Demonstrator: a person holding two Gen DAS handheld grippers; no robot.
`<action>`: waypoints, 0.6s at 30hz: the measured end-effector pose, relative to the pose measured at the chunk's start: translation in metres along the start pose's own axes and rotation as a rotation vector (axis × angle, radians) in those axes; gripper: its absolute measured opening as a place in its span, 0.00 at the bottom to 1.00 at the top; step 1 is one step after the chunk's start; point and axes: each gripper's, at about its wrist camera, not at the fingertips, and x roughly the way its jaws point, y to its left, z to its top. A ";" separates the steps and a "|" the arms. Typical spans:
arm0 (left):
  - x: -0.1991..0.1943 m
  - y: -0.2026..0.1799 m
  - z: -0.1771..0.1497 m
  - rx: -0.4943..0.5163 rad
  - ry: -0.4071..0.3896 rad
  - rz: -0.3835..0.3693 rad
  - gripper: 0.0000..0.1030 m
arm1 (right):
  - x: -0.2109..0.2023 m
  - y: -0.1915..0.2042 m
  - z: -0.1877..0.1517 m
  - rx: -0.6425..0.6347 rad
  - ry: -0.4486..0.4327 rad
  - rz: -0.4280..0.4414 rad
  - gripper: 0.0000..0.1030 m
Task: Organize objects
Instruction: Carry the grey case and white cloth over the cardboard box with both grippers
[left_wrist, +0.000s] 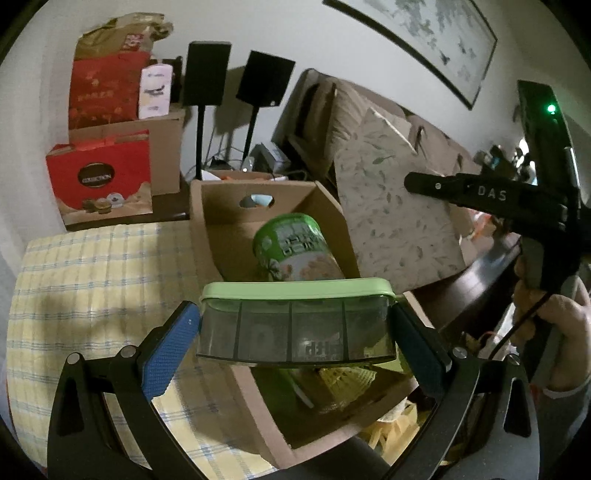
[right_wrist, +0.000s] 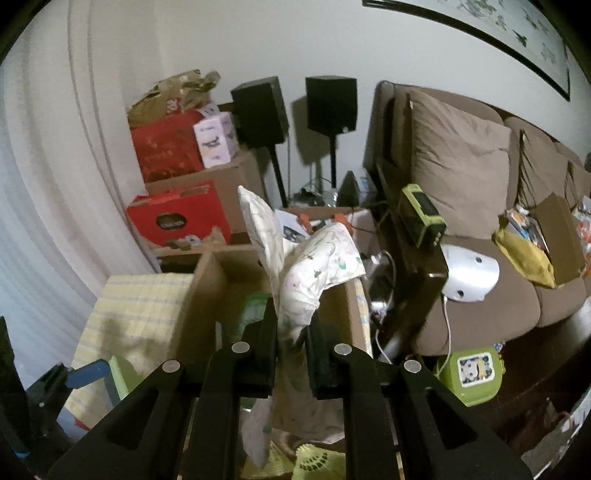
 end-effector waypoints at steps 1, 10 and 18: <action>0.003 -0.001 -0.001 0.005 0.006 0.002 0.99 | 0.005 -0.003 -0.003 0.010 0.010 -0.001 0.11; 0.027 -0.015 -0.022 0.045 0.078 0.014 1.00 | 0.041 -0.010 -0.025 -0.007 0.083 -0.057 0.12; 0.044 -0.017 -0.030 0.068 0.122 0.025 0.99 | 0.080 -0.005 -0.040 -0.075 0.171 -0.100 0.12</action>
